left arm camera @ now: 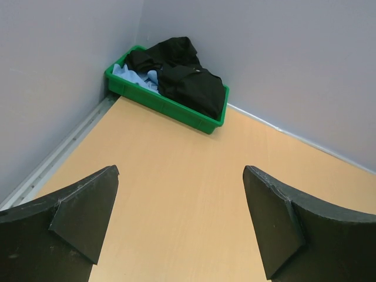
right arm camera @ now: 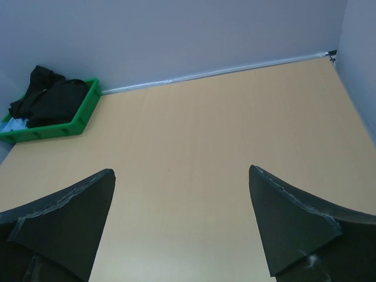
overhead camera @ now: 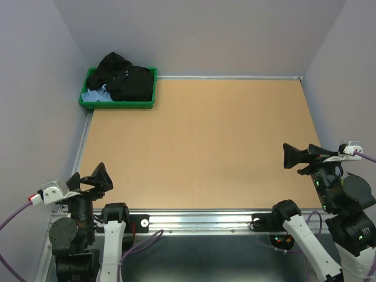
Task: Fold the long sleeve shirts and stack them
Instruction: Grab the shirt from the pile
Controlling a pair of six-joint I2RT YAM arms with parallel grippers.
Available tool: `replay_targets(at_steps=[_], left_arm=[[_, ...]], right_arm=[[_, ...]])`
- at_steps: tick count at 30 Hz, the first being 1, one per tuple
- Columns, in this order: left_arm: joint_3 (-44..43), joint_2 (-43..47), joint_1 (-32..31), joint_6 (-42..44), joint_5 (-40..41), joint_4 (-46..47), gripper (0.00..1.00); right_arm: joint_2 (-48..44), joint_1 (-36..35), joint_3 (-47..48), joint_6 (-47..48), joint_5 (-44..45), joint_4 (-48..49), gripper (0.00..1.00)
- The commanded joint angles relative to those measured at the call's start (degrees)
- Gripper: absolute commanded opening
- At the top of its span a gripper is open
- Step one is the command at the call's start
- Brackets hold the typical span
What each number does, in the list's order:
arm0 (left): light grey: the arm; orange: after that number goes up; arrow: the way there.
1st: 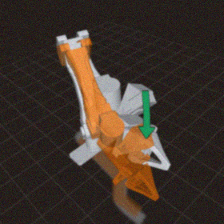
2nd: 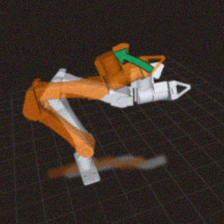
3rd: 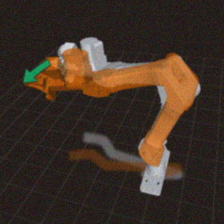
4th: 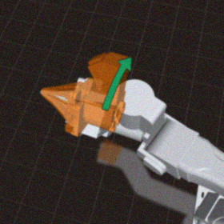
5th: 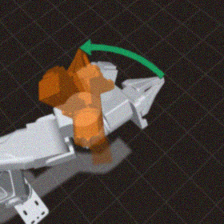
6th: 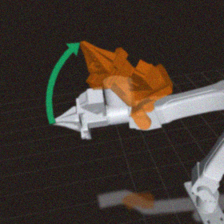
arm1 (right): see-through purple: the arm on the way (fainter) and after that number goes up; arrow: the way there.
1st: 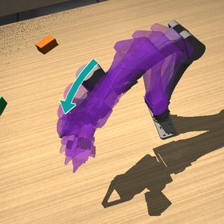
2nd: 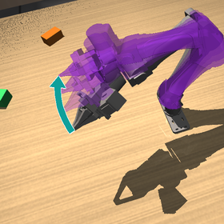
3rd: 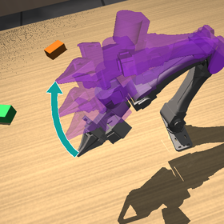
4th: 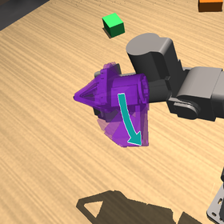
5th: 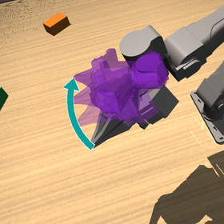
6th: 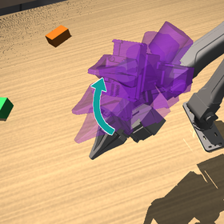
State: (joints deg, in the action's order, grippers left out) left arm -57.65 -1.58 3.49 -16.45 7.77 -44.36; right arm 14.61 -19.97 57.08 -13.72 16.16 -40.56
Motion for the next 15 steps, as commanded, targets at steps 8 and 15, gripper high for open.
replay_targets(at_steps=[8, 15], left_arm=[[1.31, -7.72, 0.21, -2.10, -3.20, 6.65, 0.99], [3.59, -18.96, 0.21, -6.75, -3.72, 14.46, 0.99]], right_arm=[[0.77, -0.51, 1.19, -0.43, 0.54, 1.27, 1.00], [3.05, -0.42, 0.66, 0.44, -0.08, 2.32, 1.00]])
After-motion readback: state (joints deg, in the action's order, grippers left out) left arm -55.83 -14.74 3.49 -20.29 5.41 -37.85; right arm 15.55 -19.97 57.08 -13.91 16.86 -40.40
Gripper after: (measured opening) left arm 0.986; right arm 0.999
